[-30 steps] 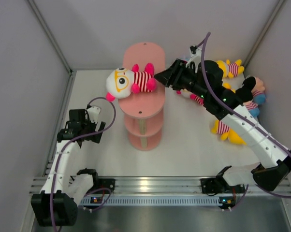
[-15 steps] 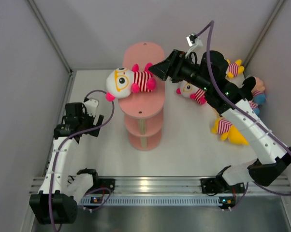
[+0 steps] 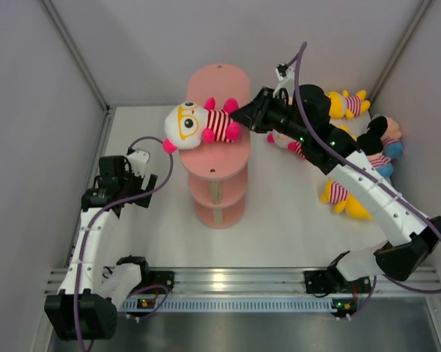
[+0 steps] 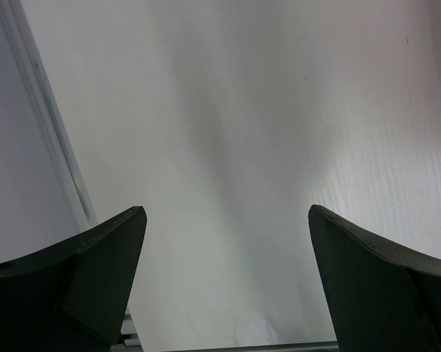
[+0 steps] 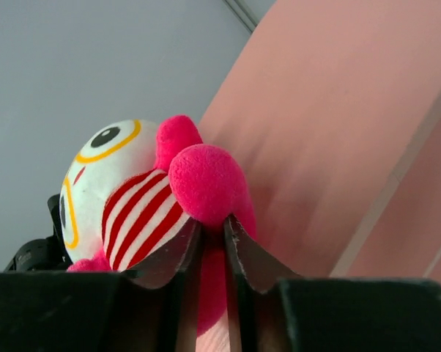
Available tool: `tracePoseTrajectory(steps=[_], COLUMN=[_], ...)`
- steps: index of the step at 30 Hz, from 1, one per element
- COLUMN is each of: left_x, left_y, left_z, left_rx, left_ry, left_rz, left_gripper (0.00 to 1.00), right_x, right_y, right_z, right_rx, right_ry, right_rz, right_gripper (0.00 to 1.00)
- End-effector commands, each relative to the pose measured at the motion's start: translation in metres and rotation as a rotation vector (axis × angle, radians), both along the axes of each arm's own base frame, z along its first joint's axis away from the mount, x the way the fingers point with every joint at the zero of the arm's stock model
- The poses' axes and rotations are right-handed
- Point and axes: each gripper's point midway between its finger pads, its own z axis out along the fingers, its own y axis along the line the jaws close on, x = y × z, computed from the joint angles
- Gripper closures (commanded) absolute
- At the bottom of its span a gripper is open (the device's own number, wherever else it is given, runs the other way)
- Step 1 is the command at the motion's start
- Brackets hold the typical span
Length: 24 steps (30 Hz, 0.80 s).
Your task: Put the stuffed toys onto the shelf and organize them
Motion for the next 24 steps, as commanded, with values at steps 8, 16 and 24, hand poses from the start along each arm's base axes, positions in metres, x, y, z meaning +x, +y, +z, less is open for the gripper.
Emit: tracePoseTrajectory(steps=[8, 16, 24], left_x=[0.002, 0.001, 0.001], left_y=[-0.002, -0.003, -0.002], left_z=[0.008, 0.006, 0.005], left_rx=[-0.011, -0.016, -0.011], left_ry=[-0.037, -0.032, -0.029], left_rz=[0.003, -0.004, -0.005], left_gripper=[0.01, 0.01, 0.02], right_x=[-0.014, -0.017, -0.016], right_y=[-0.027, -0.034, -0.101], right_z=[0.025, 0.021, 0.043], right_rx=[0.05, 0.06, 0.086], right_ry=[-0.069, -0.065, -0.111], right_rz=[-0.091, -0.112, -0.246], right_gripper=[1.0, 0.73, 0.21])
